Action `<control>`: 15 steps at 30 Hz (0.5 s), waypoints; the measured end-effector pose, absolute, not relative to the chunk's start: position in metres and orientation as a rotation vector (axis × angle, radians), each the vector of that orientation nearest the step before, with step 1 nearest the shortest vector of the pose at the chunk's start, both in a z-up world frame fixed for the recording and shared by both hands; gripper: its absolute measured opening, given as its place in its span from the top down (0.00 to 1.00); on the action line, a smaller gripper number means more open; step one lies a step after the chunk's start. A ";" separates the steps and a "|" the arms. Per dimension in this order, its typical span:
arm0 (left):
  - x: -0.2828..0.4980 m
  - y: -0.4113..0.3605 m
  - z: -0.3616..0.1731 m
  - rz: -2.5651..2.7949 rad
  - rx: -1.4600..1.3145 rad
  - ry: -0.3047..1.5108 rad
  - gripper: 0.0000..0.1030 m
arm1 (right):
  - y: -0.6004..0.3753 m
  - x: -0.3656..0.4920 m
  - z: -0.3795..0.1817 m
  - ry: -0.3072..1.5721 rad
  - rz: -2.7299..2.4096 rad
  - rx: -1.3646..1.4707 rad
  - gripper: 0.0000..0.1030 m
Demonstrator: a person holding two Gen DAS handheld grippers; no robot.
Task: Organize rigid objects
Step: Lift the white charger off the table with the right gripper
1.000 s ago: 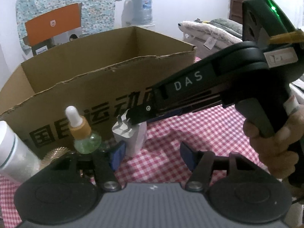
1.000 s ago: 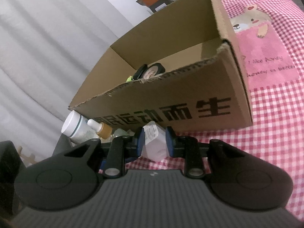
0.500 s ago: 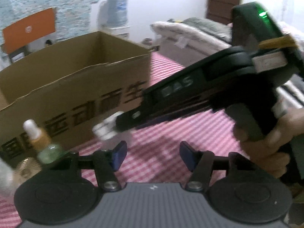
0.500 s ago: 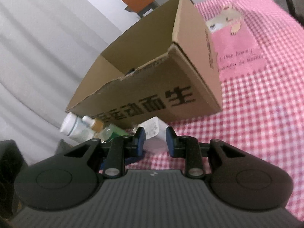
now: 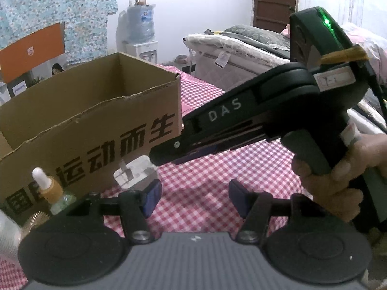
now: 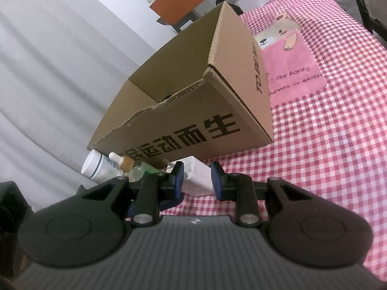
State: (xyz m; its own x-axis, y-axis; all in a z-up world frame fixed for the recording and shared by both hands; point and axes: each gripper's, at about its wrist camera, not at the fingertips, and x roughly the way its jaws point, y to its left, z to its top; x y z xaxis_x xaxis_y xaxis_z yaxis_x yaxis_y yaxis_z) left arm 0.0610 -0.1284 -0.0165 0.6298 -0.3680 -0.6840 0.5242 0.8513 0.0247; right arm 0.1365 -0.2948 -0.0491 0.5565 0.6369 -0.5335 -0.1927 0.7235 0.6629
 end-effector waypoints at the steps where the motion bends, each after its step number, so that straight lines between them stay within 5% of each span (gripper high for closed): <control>1: 0.059 -0.126 -0.015 -0.514 0.231 0.726 0.39 | -0.295 0.136 -0.050 0.848 0.524 0.588 0.76; 15: 0.065 -0.119 -0.014 -0.389 0.288 0.706 0.38 | -0.306 0.130 -0.047 0.840 0.493 0.626 0.73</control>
